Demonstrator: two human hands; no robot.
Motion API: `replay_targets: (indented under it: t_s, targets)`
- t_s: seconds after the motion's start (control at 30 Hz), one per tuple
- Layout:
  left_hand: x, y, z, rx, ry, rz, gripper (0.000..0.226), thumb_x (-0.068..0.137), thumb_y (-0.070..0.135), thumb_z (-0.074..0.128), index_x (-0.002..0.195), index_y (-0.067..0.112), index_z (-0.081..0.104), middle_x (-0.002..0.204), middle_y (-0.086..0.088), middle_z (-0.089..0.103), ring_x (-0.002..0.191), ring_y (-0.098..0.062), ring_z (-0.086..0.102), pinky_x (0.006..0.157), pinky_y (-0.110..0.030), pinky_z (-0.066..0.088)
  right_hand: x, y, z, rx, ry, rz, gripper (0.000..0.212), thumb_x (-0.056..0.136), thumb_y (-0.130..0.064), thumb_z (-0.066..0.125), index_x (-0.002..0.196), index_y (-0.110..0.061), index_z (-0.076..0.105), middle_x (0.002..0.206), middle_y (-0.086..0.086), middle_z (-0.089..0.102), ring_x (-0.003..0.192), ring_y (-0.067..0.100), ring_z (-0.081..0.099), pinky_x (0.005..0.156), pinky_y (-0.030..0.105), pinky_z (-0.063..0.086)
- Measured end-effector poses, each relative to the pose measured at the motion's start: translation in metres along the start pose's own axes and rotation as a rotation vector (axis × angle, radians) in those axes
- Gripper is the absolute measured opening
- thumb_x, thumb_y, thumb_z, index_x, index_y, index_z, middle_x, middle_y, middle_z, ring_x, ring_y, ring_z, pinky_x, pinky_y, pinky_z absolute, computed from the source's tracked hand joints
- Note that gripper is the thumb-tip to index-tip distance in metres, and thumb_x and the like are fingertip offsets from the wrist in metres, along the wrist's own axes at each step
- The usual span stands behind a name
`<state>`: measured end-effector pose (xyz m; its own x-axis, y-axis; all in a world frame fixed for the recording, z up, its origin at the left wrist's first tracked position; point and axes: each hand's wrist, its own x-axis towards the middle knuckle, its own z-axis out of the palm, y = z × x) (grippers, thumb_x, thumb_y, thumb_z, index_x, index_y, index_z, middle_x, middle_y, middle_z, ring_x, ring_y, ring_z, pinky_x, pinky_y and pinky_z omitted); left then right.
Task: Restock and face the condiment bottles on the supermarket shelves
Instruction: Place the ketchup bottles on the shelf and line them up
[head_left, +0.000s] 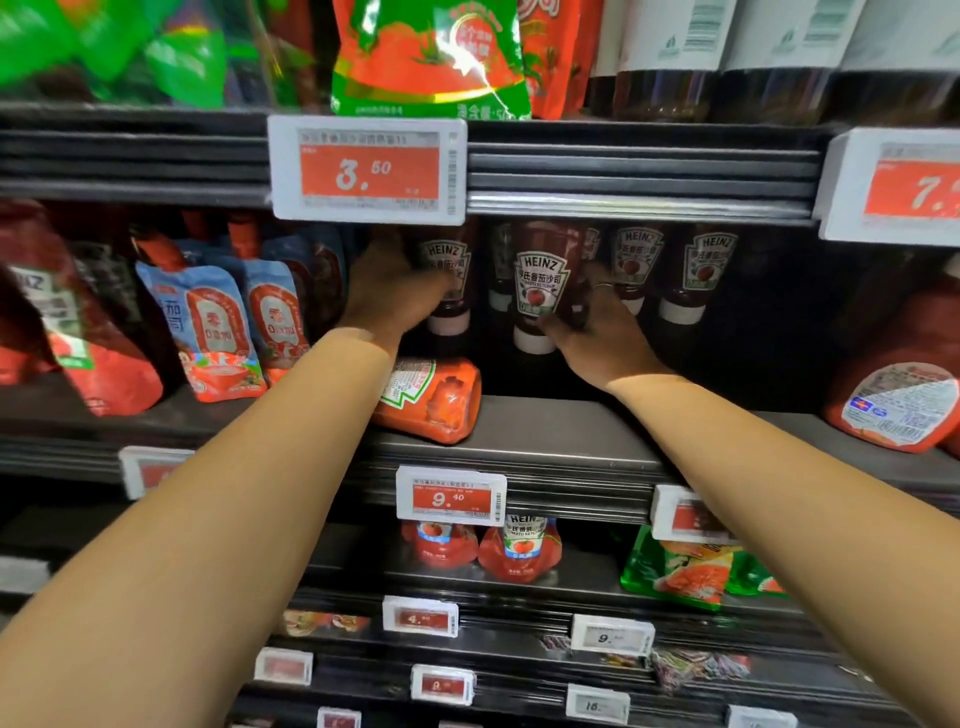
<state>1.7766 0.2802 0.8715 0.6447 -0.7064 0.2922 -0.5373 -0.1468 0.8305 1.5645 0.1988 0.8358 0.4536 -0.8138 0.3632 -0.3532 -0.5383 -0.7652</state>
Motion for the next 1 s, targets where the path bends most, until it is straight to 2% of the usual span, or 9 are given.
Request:
replay_targets:
  t_s: [0.1, 0.23, 0.33, 0.5, 0.77, 0.83, 0.9, 0.97, 1.0]
  targets:
    - [0.001, 0.002, 0.004, 0.036, -0.031, -0.01, 0.062, 0.07, 0.023, 0.086, 0.128, 0.017, 0.063, 0.126, -0.006, 0.068, 0.117, -0.023, 0.064, 0.09, -0.026, 0.048, 0.003, -0.007, 0.001, -0.128, -0.015, -0.004, 0.07, 0.093, -0.028, 0.074, 0.151, -0.017, 0.036, 0.144, 0.004, 0.06, 0.133, 0.023, 0.055, 0.103, 0.022, 0.036]
    - [0.004, 0.006, 0.007, 0.143, -0.012, 0.006, 0.067, 0.074, 0.026, 0.088, 0.133, 0.012, 0.059, 0.133, -0.009, 0.065, 0.124, -0.027, 0.06, 0.086, -0.022, 0.04, 0.01, -0.013, 0.006, -0.256, -0.05, -0.027, 0.063, 0.096, -0.03, 0.071, 0.149, -0.011, 0.042, 0.146, 0.011, 0.056, 0.135, 0.029, 0.052, 0.113, 0.036, 0.04]
    - [0.005, 0.008, 0.007, 0.136, -0.019, 0.003, 0.068, 0.076, 0.024, 0.087, 0.136, 0.012, 0.057, 0.136, -0.009, 0.063, 0.126, -0.026, 0.059, 0.089, -0.021, 0.04, 0.017, -0.013, 0.016, -0.309, -0.038, -0.011, 0.056, 0.098, -0.031, 0.067, 0.146, -0.007, 0.049, 0.146, 0.013, 0.057, 0.136, 0.029, 0.051, 0.111, 0.033, 0.037]
    - [0.003, 0.01, 0.007, 0.11, -0.025, -0.023, 0.067, 0.076, 0.024, 0.087, 0.135, 0.012, 0.058, 0.134, -0.009, 0.065, 0.124, -0.025, 0.061, 0.087, -0.02, 0.041, 0.022, -0.013, 0.028, -0.316, -0.003, -0.029, 0.056, 0.097, -0.033, 0.068, 0.143, -0.006, 0.051, 0.145, 0.015, 0.057, 0.136, 0.032, 0.051, 0.109, 0.032, 0.038]
    - [0.0, 0.011, 0.006, 0.068, -0.069, -0.039, 0.069, 0.076, 0.021, 0.086, 0.138, 0.017, 0.057, 0.134, -0.006, 0.065, 0.124, -0.025, 0.061, 0.102, -0.032, 0.049, 0.026, -0.017, 0.031, -0.323, -0.026, 0.011, 0.056, 0.098, -0.035, 0.066, 0.142, -0.005, 0.051, 0.143, 0.015, 0.058, 0.134, 0.032, 0.052, 0.106, 0.032, 0.04]
    - [-0.003, 0.011, 0.004, 0.006, -0.084, -0.063, 0.061, 0.075, 0.02, 0.084, 0.133, 0.018, 0.063, 0.128, -0.004, 0.068, 0.119, -0.022, 0.064, 0.095, -0.032, 0.052, 0.023, -0.015, 0.031, -0.299, -0.049, 0.044, 0.058, 0.099, -0.037, 0.064, 0.145, -0.006, 0.047, 0.147, 0.014, 0.056, 0.136, 0.031, 0.051, 0.108, 0.032, 0.039]
    - [-0.006, 0.012, 0.0, -0.022, -0.021, -0.057, 0.05, 0.074, 0.02, 0.08, 0.123, 0.016, 0.071, 0.12, -0.003, 0.072, 0.113, -0.02, 0.067, 0.087, -0.027, 0.053, 0.019, -0.014, 0.027, -0.285, -0.064, 0.108, 0.059, 0.098, -0.038, 0.065, 0.145, -0.006, 0.047, 0.147, 0.014, 0.056, 0.137, 0.032, 0.051, 0.109, 0.033, 0.04]
    - [-0.009, 0.011, -0.005, 0.004, 0.093, 0.003, 0.029, 0.075, 0.015, 0.075, 0.104, 0.011, 0.075, 0.104, -0.002, 0.076, 0.105, -0.02, 0.069, 0.078, -0.019, 0.052, 0.013, -0.017, 0.02, -0.275, -0.059, 0.159, 0.055, 0.097, -0.037, 0.065, 0.141, -0.009, 0.051, 0.144, 0.011, 0.058, 0.134, 0.031, 0.053, 0.107, 0.031, 0.043]
    - [-0.012, 0.013, -0.008, 0.025, 0.136, 0.027, 0.014, 0.076, 0.012, 0.071, 0.09, 0.011, 0.074, 0.089, 0.002, 0.074, 0.099, -0.019, 0.069, 0.069, -0.011, 0.047, 0.008, -0.021, 0.014, -0.284, -0.06, 0.158, 0.049, 0.097, -0.036, 0.064, 0.138, -0.011, 0.054, 0.141, 0.009, 0.061, 0.132, 0.03, 0.055, 0.103, 0.028, 0.043]
